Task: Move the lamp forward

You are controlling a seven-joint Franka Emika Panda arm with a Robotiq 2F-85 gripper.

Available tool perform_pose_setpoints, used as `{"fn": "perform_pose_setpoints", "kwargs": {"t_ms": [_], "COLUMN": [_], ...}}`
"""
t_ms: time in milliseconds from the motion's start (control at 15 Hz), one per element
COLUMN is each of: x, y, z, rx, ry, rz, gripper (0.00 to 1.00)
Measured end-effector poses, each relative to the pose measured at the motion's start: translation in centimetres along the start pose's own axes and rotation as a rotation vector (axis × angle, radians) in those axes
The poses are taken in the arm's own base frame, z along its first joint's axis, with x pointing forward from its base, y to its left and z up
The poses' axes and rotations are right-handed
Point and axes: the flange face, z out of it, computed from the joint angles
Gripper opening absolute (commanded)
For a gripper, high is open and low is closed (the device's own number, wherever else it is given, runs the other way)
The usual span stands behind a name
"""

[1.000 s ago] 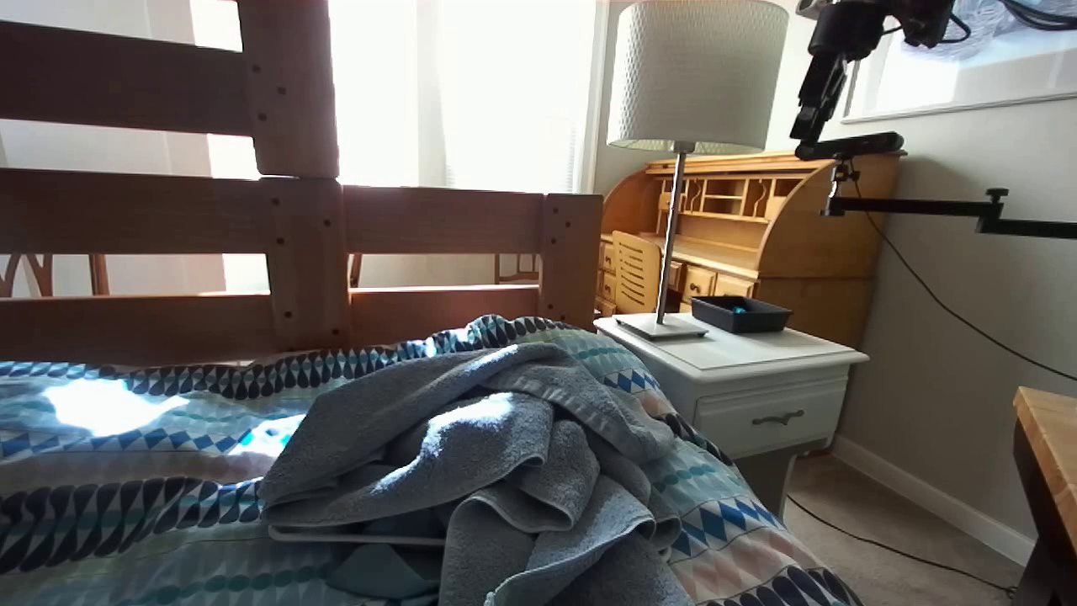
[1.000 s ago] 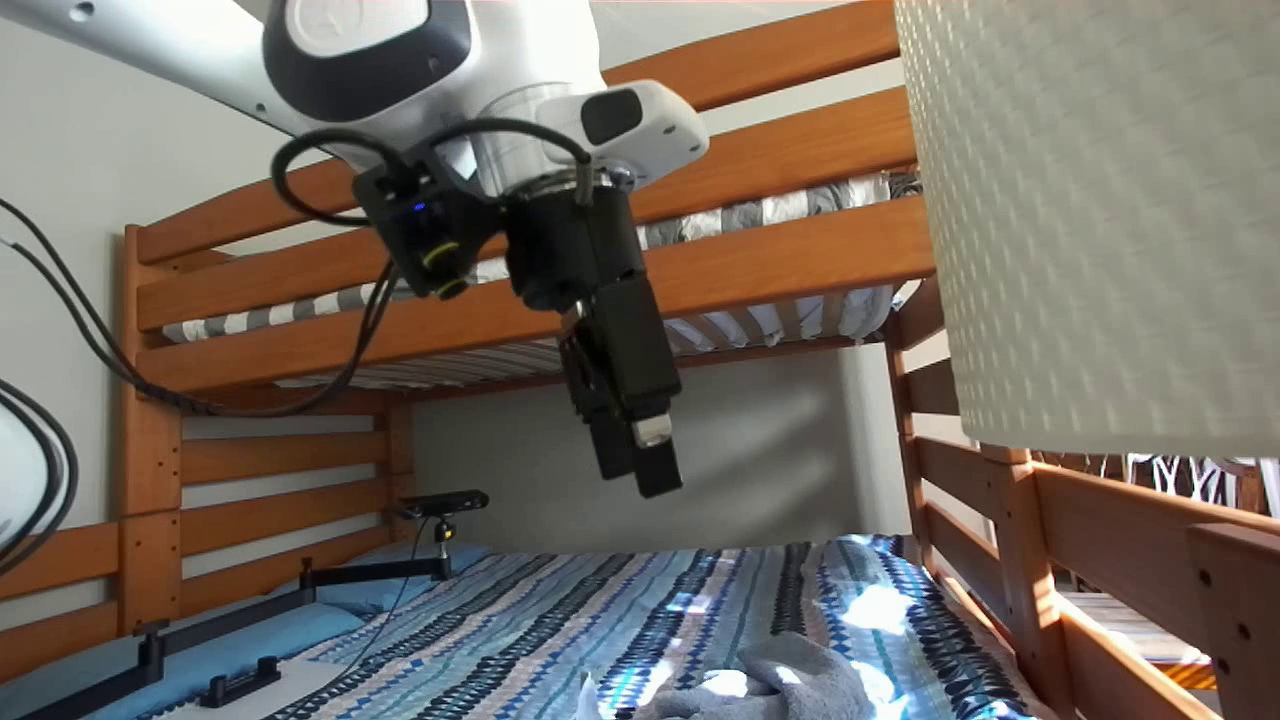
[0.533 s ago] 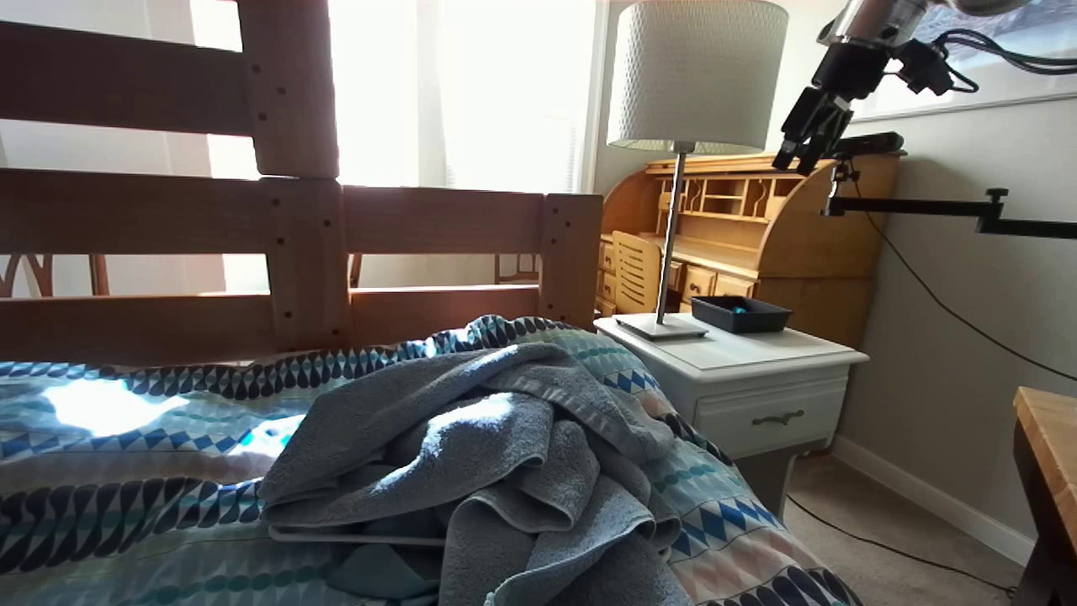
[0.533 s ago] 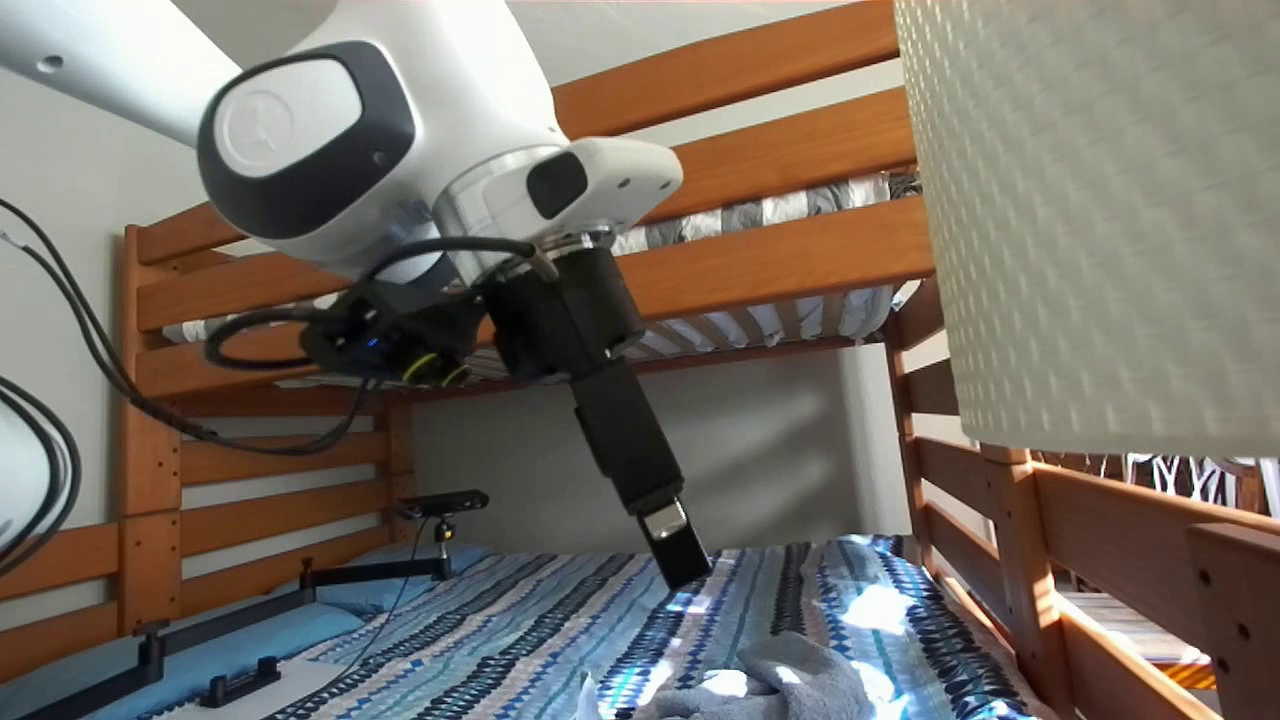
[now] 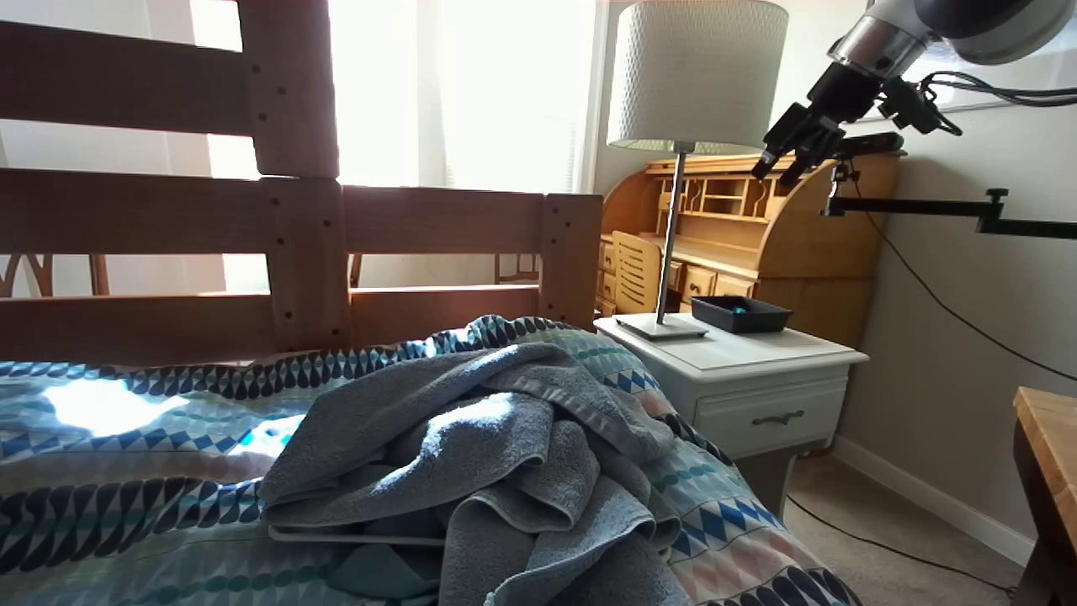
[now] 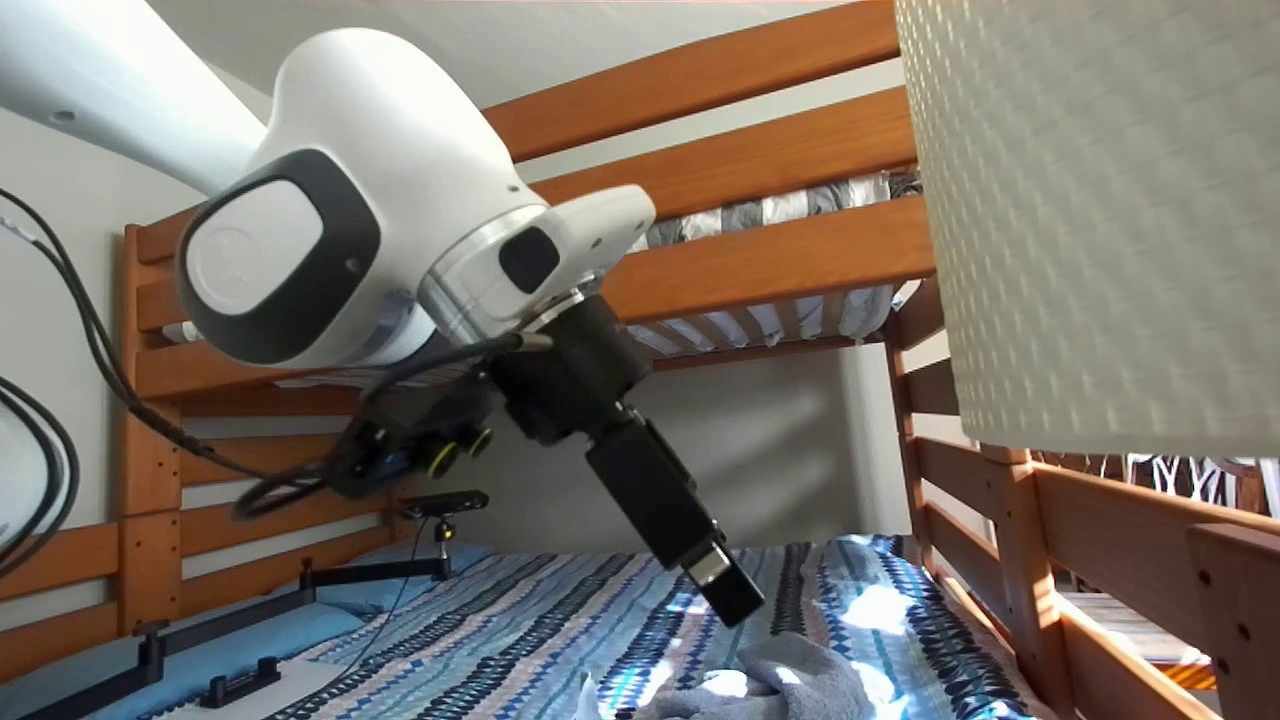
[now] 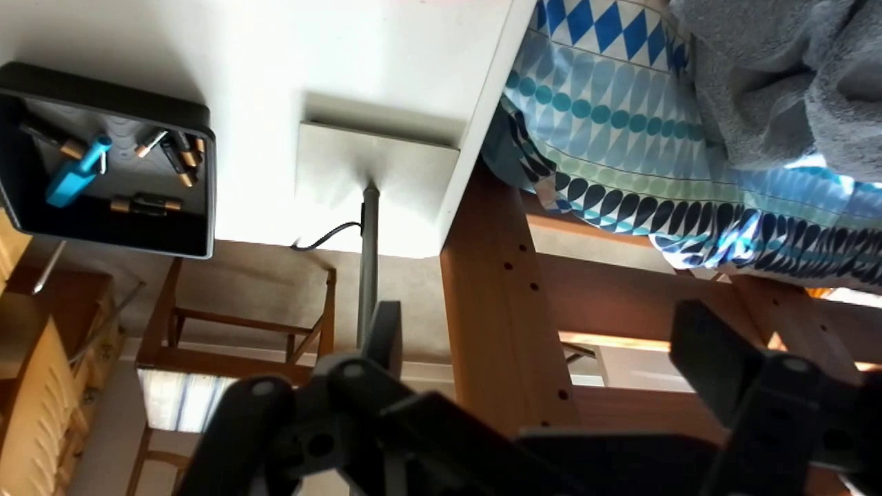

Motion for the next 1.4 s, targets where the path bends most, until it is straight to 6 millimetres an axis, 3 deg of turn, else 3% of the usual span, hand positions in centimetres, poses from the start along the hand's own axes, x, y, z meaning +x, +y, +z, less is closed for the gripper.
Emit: {"fn": "perform_pose_setpoints", "kwargs": {"t_ms": [600, 1400], "x": [0.1, -0.7], "y": [0.1, -1.3], "z": [1.2, 7.7], "rx": [-0.010, -0.016], "ry": [0.039, 0.417], "rz": [0.024, 0.229], "gripper": [1.00, 1.00]}}
